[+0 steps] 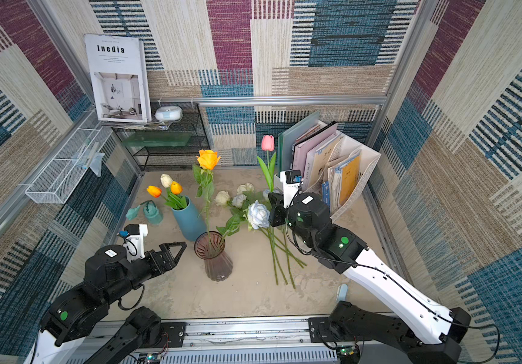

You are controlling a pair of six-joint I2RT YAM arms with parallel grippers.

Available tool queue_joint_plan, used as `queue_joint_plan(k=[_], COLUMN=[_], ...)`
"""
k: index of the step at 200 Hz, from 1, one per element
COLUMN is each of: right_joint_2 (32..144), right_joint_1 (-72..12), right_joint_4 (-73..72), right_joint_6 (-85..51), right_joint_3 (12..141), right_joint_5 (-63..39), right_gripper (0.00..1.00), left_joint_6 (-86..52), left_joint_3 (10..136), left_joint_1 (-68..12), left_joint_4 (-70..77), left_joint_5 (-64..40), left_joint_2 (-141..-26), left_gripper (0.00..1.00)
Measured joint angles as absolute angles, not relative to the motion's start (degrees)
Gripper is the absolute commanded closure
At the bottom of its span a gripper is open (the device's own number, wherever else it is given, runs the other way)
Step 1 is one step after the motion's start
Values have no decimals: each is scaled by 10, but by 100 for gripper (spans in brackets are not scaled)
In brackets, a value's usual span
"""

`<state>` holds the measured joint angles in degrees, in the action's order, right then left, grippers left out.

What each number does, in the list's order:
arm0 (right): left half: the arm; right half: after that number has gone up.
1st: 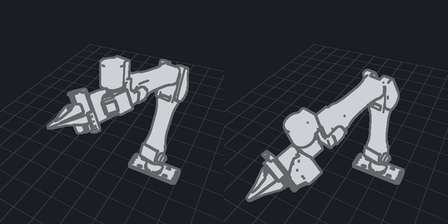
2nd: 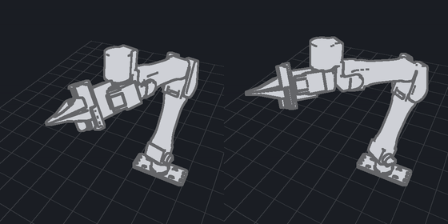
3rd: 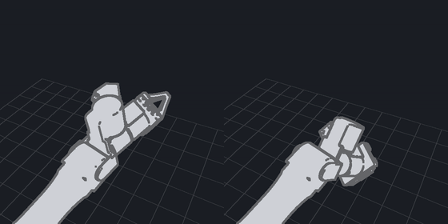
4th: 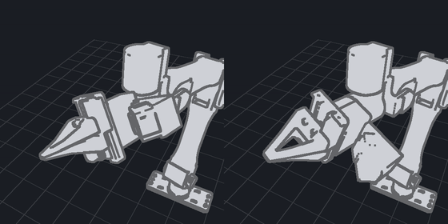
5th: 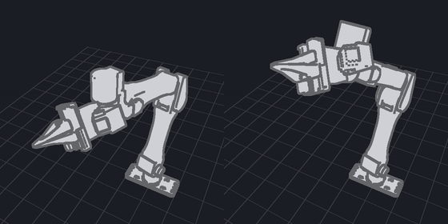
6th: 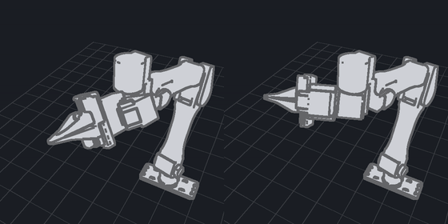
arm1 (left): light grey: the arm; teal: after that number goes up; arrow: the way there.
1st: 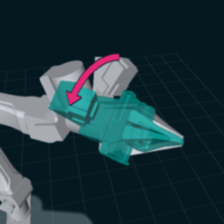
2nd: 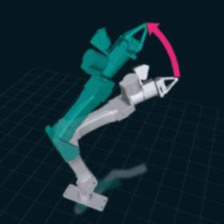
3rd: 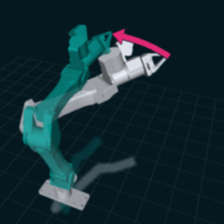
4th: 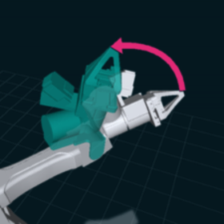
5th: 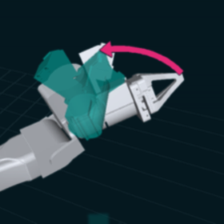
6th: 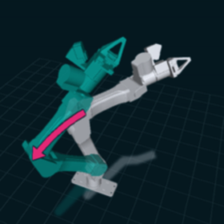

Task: Arrange the flowers in different vases according to their variety
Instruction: Pick up the flower at the center of the board, then insert the flower into the vase.

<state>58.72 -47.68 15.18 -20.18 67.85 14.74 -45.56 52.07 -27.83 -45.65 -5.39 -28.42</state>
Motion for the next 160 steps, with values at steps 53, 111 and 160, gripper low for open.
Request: queue_joint_plan(k=[53, 111, 160], right_joint_2=[647, 845, 979], right_joint_1=[-477, -518, -581], right_joint_4=[83, 7, -70], right_joint_6=[-188, -190, -148], right_joint_3=[776, 999, 1123], right_joint_5=[25, -50, -34], right_gripper=[100, 100, 100], left_joint_6=[-433, -465, -480], left_joint_3=[542, 478, 463], left_joint_1=[-278, -278, -278], left_joint_4=[-456, -517, -544], left_joint_5=[-50, 39, 77], left_joint_2=[-266, -147, -101], left_gripper=[1, 3, 3])
